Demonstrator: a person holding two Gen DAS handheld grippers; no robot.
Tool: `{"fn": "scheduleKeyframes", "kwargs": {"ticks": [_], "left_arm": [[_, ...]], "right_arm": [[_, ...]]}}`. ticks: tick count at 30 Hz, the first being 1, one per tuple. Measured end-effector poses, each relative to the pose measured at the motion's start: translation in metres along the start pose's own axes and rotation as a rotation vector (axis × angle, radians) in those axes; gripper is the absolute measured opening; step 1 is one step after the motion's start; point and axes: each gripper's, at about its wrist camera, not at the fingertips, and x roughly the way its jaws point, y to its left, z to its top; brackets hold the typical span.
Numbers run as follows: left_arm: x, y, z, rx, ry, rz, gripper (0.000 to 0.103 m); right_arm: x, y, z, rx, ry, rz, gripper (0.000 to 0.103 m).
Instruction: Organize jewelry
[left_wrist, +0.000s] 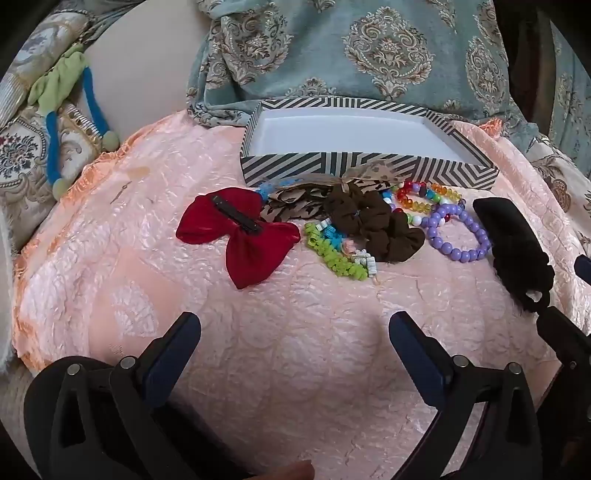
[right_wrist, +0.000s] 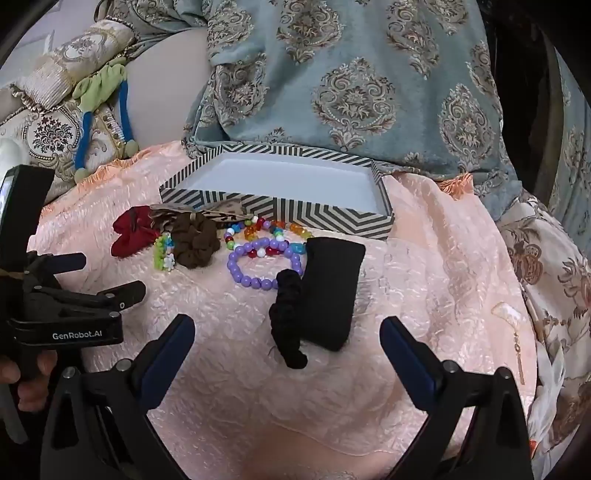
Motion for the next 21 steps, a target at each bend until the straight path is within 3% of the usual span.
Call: {"fn": "scheduleKeyframes", "kwargs": {"ticks": [21], "left_arm": [[0.0045, -0.0048, -0.0035, 0.015, 0.012, 0.000, 0.090]], "right_arm": [[-0.0005, -0.0041, 0.0008, 0.031, -0.028, -0.010, 0.102]]}}
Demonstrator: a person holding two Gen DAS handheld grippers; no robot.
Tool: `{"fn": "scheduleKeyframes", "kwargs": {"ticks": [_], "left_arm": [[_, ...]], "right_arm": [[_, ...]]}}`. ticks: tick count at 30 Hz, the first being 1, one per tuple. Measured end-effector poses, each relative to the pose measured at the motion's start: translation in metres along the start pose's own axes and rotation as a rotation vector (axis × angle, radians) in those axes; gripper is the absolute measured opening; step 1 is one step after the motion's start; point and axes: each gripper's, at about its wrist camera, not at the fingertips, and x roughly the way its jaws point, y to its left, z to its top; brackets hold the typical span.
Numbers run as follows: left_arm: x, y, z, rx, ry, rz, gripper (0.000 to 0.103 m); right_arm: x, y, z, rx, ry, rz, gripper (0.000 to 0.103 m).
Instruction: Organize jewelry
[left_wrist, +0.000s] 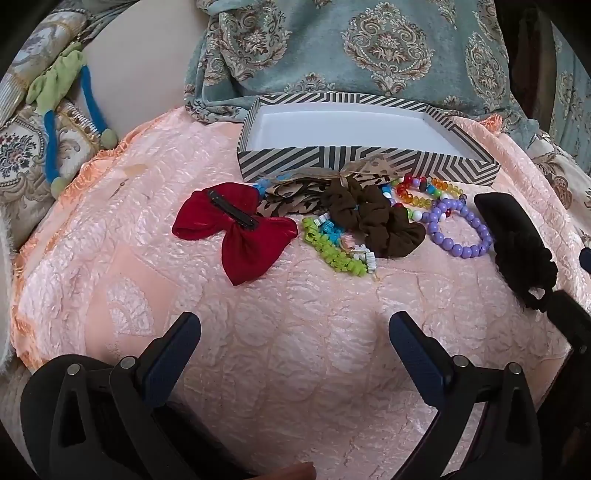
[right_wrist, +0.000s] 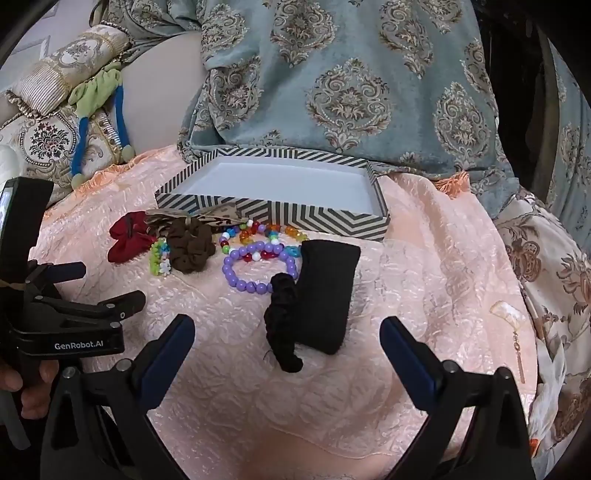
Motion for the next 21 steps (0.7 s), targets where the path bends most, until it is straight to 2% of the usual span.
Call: {"fn": "scheduleKeyframes", "kwargs": {"ticks": [4, 21], "left_arm": [[-0.0007, 0.0025, 0.0011, -0.006, -0.002, -0.001, 0.090], [-0.0023, 0.0034, 0.0031, -0.013, -0.004, -0.002, 0.090]], "right_arm": [[-0.0031, -0.0024, 0.0004, 0.006, -0.035, -0.010, 0.102], [0.0026, -0.0019, 0.0012, 0.046, -0.028, 0.019, 0.102]]}}
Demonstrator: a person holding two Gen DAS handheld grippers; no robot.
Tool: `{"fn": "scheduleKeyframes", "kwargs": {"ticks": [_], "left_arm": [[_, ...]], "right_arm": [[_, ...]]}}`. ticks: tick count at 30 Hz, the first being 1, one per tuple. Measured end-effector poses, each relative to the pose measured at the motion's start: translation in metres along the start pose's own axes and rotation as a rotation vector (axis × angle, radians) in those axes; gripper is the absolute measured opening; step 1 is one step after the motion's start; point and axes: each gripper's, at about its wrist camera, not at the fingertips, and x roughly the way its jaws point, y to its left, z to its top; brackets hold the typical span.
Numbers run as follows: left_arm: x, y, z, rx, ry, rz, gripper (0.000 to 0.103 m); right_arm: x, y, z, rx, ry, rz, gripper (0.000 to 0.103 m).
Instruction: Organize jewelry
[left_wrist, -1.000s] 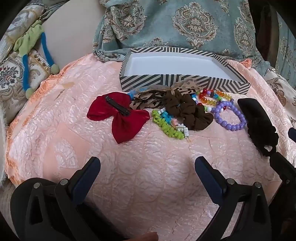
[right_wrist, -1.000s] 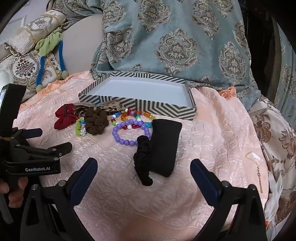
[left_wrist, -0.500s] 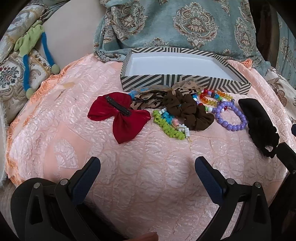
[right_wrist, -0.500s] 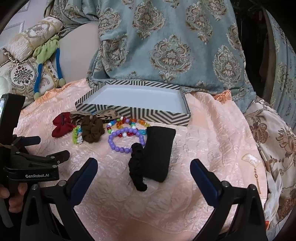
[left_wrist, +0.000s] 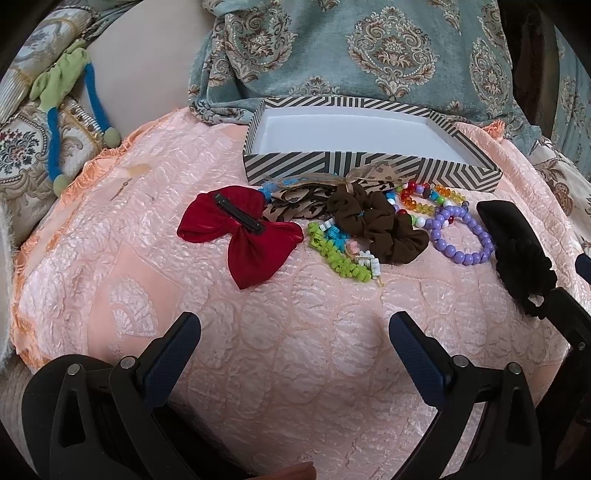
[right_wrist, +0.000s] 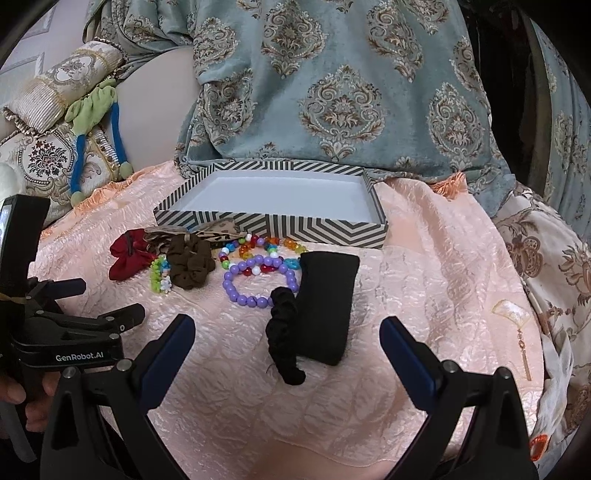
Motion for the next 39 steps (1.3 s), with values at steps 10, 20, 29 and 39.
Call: {"fn": "scheduleKeyframes", "kwargs": {"ticks": [10, 20, 29, 39], "left_arm": [[0.002, 0.005, 0.001, -0.019, 0.010, -0.001, 0.090], [0.003, 0.008, 0.002, -0.040, 0.011, 0.004, 0.090], [0.007, 0.018, 0.002, -0.051, 0.023, 0.010, 0.090], [0.009, 0.019, 0.002, -0.083, 0.031, -0.009, 0.090]], "right_arm": [[0.003, -0.007, 0.001, 0.036, 0.006, 0.010, 0.102], [-0.009, -0.003, 0.005, 0.021, -0.054, 0.054, 0.102], [-0.004, -0.007, 0.004, 0.036, -0.046, 0.042, 0.101], [-0.003, -0.003, 0.003, 0.003, -0.032, 0.022, 0.101]]}}
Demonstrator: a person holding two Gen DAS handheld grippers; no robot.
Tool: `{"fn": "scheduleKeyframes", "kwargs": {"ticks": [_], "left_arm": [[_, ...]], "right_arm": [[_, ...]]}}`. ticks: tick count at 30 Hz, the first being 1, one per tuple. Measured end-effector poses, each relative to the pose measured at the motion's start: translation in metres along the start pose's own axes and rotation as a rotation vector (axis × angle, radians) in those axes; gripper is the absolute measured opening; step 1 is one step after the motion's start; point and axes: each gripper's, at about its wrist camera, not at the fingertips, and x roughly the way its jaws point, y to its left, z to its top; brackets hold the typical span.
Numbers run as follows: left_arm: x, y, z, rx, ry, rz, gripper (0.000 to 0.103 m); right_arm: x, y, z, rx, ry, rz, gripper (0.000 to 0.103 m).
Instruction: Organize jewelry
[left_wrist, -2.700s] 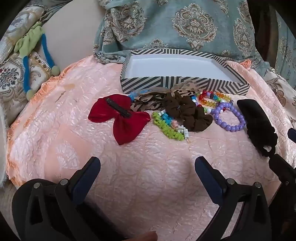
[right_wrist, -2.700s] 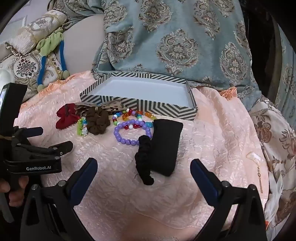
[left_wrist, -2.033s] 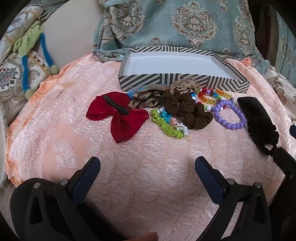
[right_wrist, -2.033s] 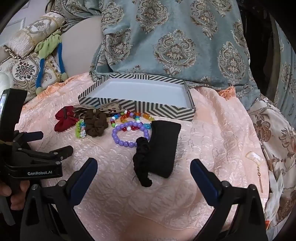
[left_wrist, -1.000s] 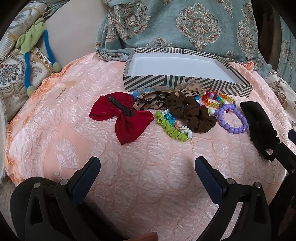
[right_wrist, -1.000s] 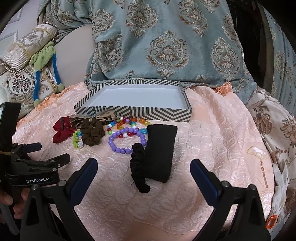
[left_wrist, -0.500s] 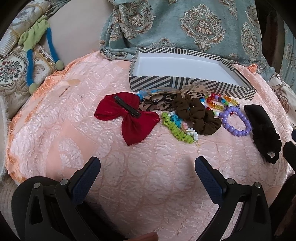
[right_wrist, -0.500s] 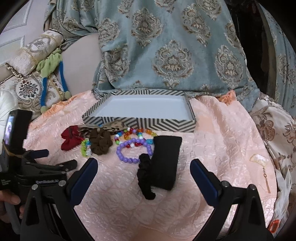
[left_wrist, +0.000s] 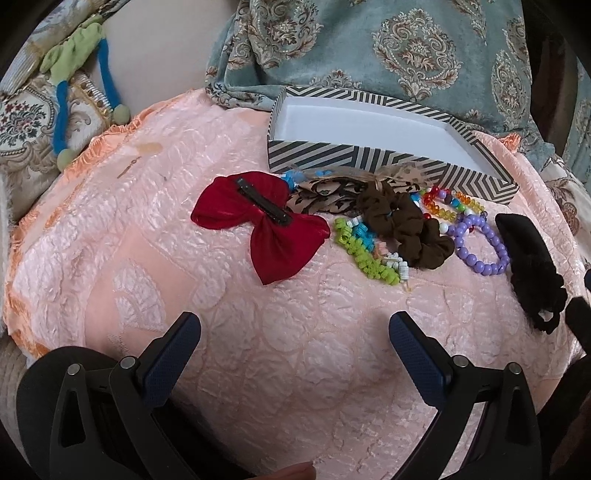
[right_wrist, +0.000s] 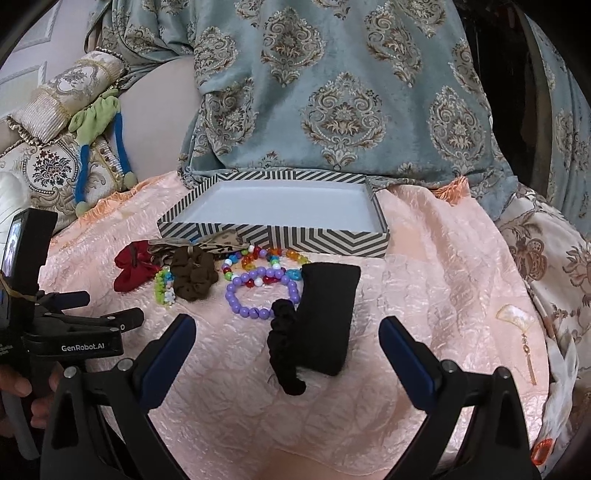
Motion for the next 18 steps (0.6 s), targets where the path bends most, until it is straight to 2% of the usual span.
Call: {"fn": "scheduleKeyframes", "kwargs": {"ticks": [18], "left_arm": [[-0.0003, -0.0039, -0.0012, 0.009, -0.003, 0.003, 0.090]], "right_arm": [[-0.0002, -0.0014, -0.0021, -0.007, 0.004, -0.007, 0.101]]}}
